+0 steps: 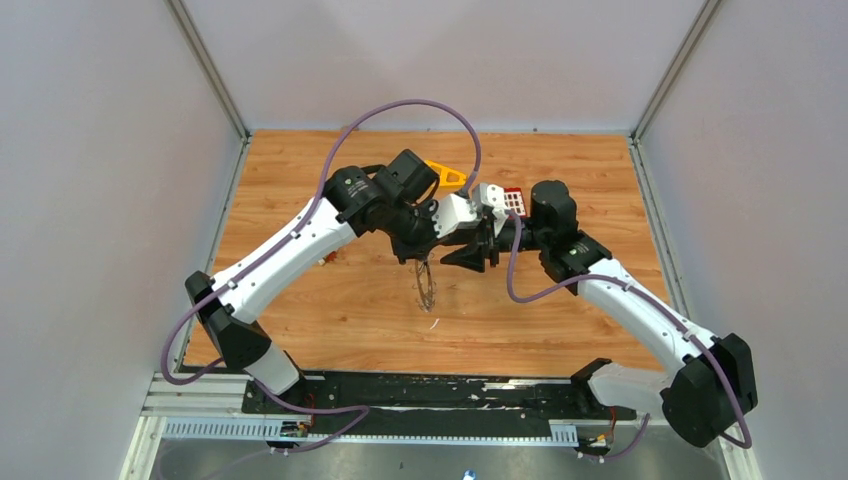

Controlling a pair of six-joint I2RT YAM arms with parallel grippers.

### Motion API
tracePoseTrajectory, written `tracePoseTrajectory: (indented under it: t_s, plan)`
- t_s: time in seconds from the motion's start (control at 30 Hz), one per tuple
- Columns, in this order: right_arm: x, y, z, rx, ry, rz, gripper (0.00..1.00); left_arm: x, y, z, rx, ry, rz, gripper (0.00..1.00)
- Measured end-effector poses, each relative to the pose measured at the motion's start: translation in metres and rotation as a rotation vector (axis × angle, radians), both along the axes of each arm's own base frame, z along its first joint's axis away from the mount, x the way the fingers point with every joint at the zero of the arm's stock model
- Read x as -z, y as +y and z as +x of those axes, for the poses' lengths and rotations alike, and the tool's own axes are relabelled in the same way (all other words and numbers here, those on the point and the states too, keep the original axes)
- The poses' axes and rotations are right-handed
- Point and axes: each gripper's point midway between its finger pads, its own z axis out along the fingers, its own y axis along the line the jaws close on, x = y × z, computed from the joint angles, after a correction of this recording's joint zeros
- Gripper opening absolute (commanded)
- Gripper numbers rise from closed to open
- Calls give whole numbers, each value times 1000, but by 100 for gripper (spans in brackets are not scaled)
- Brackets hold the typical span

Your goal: Put the keys on the keyring

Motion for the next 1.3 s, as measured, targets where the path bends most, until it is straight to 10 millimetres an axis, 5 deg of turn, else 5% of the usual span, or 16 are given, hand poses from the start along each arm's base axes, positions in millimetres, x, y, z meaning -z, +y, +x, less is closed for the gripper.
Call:
tracePoseTrajectory:
  t_s: [0.63, 1.3]
  plan:
    - [4, 8, -6, -72, 59, 41, 30, -5, -5, -26, 63, 45, -108, 0]
    - [4, 9, -5, -88, 81, 52, 31, -5, -10, -26, 83, 14, -159, 0]
